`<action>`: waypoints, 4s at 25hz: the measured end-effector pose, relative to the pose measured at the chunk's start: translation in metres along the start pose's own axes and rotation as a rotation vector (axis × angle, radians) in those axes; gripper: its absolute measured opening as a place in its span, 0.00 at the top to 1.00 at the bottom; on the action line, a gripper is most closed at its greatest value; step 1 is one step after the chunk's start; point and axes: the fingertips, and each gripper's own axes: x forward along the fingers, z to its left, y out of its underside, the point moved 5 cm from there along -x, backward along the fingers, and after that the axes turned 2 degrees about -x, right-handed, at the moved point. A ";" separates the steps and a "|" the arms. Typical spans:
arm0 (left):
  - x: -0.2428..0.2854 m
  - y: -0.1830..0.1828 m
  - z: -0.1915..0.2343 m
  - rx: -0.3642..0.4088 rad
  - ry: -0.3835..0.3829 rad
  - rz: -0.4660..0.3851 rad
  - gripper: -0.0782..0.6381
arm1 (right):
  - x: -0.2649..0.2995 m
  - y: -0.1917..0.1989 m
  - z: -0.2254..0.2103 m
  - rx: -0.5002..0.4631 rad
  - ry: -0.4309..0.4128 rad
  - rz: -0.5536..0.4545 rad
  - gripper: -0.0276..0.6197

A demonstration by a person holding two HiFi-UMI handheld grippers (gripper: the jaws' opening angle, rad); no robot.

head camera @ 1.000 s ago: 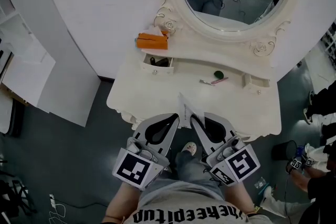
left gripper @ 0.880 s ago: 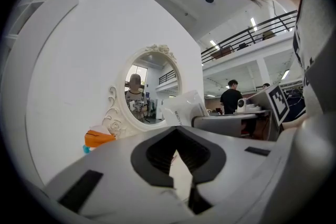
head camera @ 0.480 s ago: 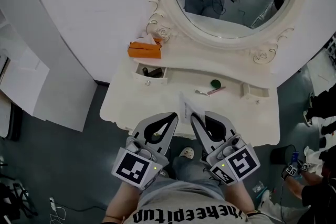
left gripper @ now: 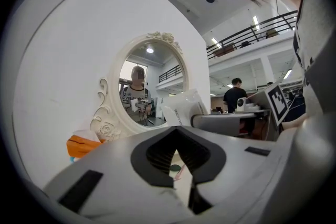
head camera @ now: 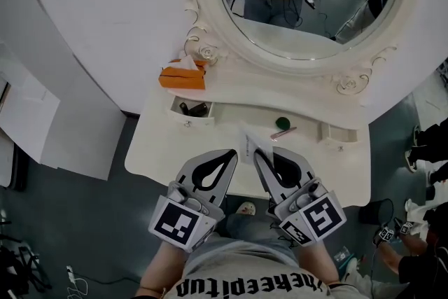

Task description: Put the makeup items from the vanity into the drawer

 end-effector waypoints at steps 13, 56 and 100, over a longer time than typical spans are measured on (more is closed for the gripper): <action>0.065 -0.004 -0.006 0.011 0.040 0.010 0.85 | -0.005 0.002 -0.063 0.013 0.042 -0.008 0.88; 0.180 -0.003 -0.109 0.040 0.740 0.098 0.85 | -0.139 0.000 -0.110 0.038 0.755 0.013 0.88; 0.272 0.010 -0.170 0.022 0.430 0.064 0.85 | -0.207 0.019 -0.255 -0.005 0.507 0.069 0.88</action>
